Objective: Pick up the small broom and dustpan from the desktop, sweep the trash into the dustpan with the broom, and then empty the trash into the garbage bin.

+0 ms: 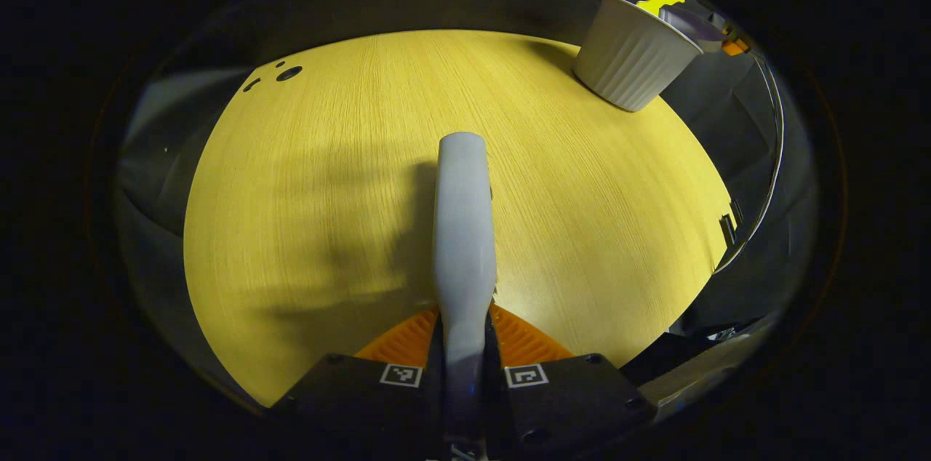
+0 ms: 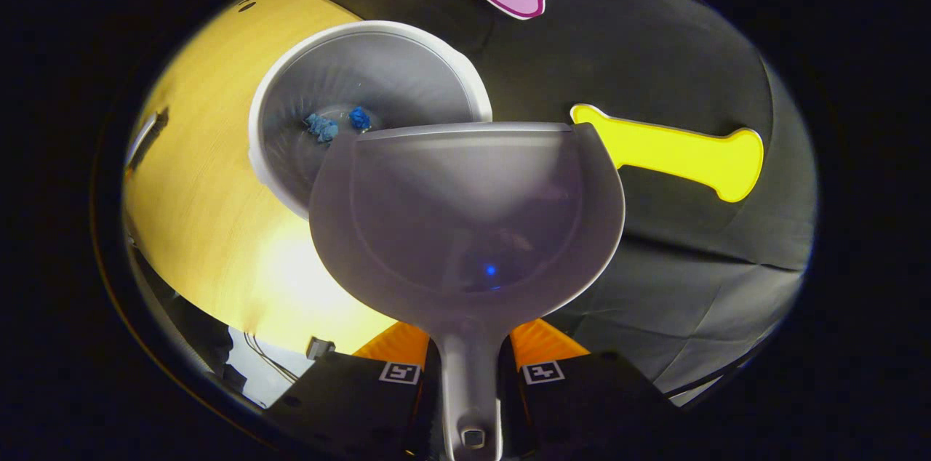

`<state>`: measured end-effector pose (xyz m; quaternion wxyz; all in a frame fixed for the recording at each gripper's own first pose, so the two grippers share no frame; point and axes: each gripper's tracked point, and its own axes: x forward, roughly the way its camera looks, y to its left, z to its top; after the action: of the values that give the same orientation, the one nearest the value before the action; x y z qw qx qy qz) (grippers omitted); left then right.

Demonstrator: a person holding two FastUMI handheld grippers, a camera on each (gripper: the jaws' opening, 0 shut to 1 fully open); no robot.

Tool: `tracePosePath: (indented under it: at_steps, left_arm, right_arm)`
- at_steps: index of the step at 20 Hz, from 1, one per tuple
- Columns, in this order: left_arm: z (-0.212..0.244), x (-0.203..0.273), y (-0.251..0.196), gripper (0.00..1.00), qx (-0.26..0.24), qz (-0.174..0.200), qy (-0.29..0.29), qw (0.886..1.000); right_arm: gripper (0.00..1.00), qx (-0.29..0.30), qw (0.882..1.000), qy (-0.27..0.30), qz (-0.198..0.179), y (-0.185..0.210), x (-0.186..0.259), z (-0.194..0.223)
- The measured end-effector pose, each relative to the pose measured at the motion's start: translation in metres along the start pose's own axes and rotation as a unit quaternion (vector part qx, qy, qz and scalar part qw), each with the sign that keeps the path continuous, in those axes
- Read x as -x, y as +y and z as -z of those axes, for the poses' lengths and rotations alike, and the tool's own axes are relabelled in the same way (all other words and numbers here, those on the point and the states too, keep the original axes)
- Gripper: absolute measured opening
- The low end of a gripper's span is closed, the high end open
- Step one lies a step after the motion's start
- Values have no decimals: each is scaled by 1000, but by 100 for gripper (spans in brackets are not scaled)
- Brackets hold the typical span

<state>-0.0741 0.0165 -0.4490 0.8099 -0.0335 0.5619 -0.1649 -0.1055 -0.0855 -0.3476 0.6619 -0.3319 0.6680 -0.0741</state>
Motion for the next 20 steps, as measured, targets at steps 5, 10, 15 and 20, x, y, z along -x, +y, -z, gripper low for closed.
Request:
tracePosePath:
  at_steps: [5, 10, 15, 20]
  left_arm:
    - [0, 5, 0, 27, 0, -2, -6, 1000]
    - [-3, 8, -4, 27, -5, 3, -8, 1000]
    - [-9, 14, -6, 27, -9, -3, -13, 1000]
    - [-16, 18, -8, 27, -6, -17, -15, 1000]
  right_arm:
    - [36, -107, 992, -40, -52, 20, 11, -2]
    - [36, -228, 963, -102, -102, 28, 41, -2]
    - [36, -279, 934, -173, -145, 42, 81, -4]
    - [36, -279, 920, -209, -180, 83, 108, 5]
